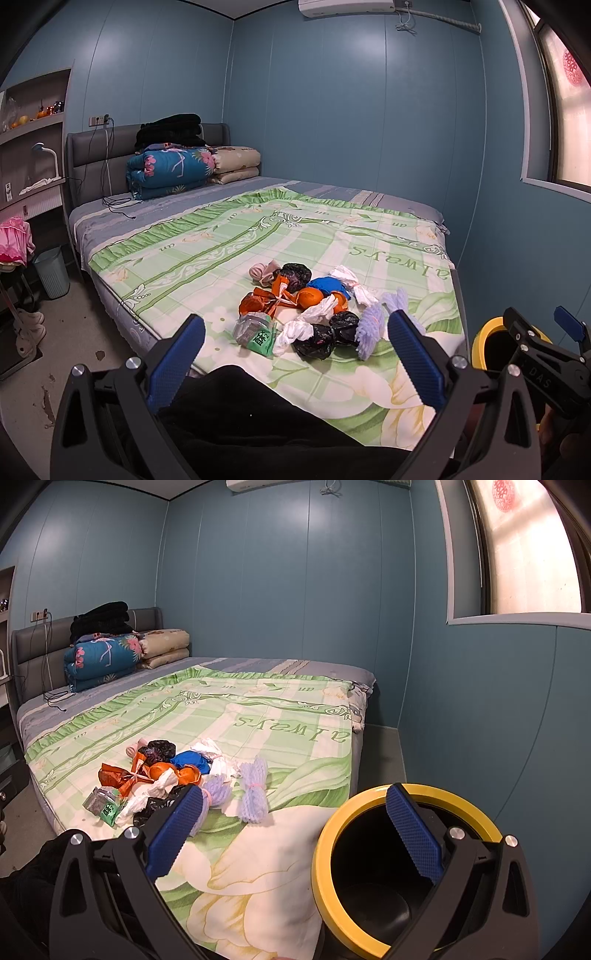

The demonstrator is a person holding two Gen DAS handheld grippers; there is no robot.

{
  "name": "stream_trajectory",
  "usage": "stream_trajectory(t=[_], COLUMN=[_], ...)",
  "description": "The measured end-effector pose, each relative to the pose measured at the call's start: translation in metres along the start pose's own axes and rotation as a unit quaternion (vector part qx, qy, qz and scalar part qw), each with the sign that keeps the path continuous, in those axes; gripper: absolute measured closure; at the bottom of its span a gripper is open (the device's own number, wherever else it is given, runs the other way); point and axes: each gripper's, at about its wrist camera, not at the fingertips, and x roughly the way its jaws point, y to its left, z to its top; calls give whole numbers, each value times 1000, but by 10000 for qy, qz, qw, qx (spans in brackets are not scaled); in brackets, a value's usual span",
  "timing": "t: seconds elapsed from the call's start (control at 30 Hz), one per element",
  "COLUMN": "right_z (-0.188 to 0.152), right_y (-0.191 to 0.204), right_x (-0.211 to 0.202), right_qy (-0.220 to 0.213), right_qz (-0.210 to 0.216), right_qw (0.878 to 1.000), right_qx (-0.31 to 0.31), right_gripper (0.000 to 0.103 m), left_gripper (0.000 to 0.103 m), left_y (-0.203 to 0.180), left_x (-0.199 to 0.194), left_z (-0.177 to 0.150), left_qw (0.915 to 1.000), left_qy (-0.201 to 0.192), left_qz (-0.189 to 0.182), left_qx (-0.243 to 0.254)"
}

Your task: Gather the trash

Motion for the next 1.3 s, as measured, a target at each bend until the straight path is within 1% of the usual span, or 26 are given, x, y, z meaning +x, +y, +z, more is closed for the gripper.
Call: stream_trajectory(t=[0.13, 0.23, 1.3], right_z=[0, -3, -1], right_y=[0, 4, 3], right_x=[1, -2, 2], right_qy=[7, 10, 50], right_qz=[7, 15, 14], right_qw=[10000, 10000, 10000], right_qx=[-5, -14, 4], right_gripper=[8, 8, 8], left_gripper=[7, 7, 7], left_y=[5, 5, 6], left_x=[-1, -1, 1], left_z=[-4, -4, -7], left_qw=[10000, 10000, 10000], left_qy=[-4, -7, 0], left_qz=[0, 4, 27], left_qx=[8, 1, 30])
